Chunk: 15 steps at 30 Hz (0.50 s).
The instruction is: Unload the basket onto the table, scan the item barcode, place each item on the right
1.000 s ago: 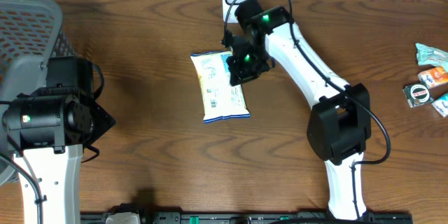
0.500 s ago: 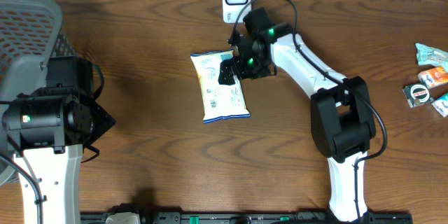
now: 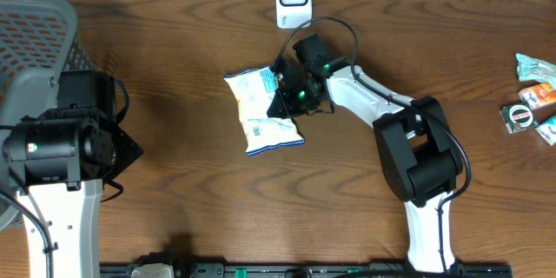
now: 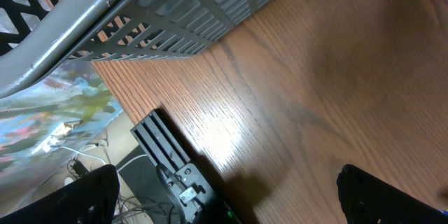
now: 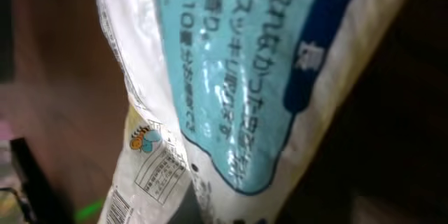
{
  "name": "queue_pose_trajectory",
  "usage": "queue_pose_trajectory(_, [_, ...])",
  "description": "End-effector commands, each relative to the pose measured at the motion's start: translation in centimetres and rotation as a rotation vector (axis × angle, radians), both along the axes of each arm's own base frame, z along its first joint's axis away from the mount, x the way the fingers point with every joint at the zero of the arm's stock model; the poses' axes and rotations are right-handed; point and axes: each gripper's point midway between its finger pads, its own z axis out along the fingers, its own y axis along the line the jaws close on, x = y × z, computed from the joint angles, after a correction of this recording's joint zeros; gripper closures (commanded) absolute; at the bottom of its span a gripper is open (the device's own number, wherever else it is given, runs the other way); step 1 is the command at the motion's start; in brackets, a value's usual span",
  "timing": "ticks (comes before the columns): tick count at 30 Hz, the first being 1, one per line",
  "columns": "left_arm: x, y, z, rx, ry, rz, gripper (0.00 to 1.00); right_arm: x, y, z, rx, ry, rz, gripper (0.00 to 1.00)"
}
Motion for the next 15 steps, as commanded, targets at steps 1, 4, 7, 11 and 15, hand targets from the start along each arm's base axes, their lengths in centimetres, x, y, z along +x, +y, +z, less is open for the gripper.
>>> queue_pose_trajectory(1, [-0.2,0.1,0.1,0.001,-0.004,0.016,0.02,0.1,-0.5,-1.1,-0.034,0.036,-0.041,0.99])
queue_pose_trajectory(4, [-0.2,0.1,0.1,0.001,-0.004,0.016,0.02,1.4,-0.6,0.9,-0.012,-0.006,-0.055,0.99])
queue_pose_trajectory(7, [-0.2,0.1,0.1,0.001,-0.004,0.016,0.02,2.6,-0.8,4.1,0.016,-0.088,-0.054,0.99])
queue_pose_trajectory(11, [-0.2,0.1,0.1,0.001,-0.004,0.016,0.02,4.1,-2.6,9.1,-0.008,-0.223,-0.112,0.99])
queue_pose_trajectory(15, [-0.2,0.1,0.1,0.001,-0.004,0.016,0.02,4.4,-3.5,14.1,-0.001,-0.344,-0.141,0.99])
